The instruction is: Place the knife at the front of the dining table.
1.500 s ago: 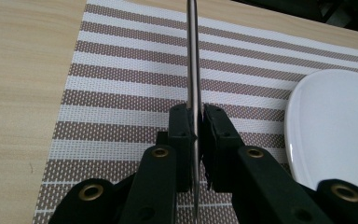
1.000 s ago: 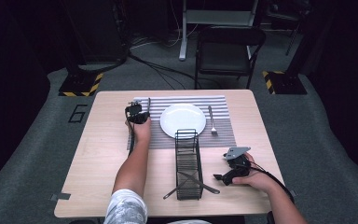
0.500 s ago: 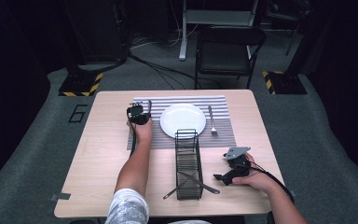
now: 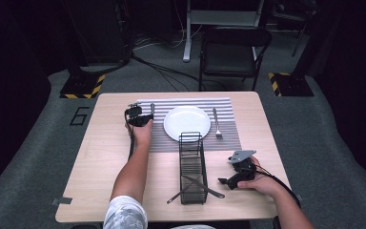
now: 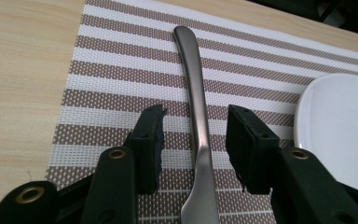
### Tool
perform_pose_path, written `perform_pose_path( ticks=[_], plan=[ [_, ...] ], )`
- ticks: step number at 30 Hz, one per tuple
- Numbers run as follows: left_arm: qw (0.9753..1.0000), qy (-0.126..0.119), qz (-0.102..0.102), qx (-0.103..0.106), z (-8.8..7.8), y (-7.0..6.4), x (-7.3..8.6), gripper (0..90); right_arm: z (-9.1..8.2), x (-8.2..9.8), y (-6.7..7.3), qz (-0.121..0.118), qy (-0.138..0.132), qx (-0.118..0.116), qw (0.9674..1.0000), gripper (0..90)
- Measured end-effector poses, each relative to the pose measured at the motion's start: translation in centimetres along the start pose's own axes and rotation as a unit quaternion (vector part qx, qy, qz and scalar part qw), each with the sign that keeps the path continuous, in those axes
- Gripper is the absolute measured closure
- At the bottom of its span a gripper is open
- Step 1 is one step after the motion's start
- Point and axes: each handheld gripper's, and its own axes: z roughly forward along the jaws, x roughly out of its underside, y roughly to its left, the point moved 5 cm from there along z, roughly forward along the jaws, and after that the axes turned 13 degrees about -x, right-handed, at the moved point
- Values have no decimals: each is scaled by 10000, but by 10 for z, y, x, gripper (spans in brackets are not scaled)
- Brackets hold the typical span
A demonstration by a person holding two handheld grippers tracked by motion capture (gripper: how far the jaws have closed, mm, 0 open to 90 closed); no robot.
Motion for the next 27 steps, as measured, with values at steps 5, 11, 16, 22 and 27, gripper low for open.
perform_pose_path(
  ticks=[5,11,16,22,27],
  plan=[
    [10000,-72,39,53,-12,3,-6,539,0,0,0,-1,5,-2,10000,0],
    [9989,-255,356,136,-38,4,-16,517,0,0,0,-2,5,-2,10000,0],
    [9970,-344,633,275,-59,4,-20,497,0,0,0,-9,4,-1,10000,0],
    [9921,-372,1106,465,-79,4,-14,483,0,0,0,-1,0,1,10000,0],
    [9876,-360,1402,608,-96,7,-3,480,0,0,0,-2,-1,2,10000,0]
  ],
)
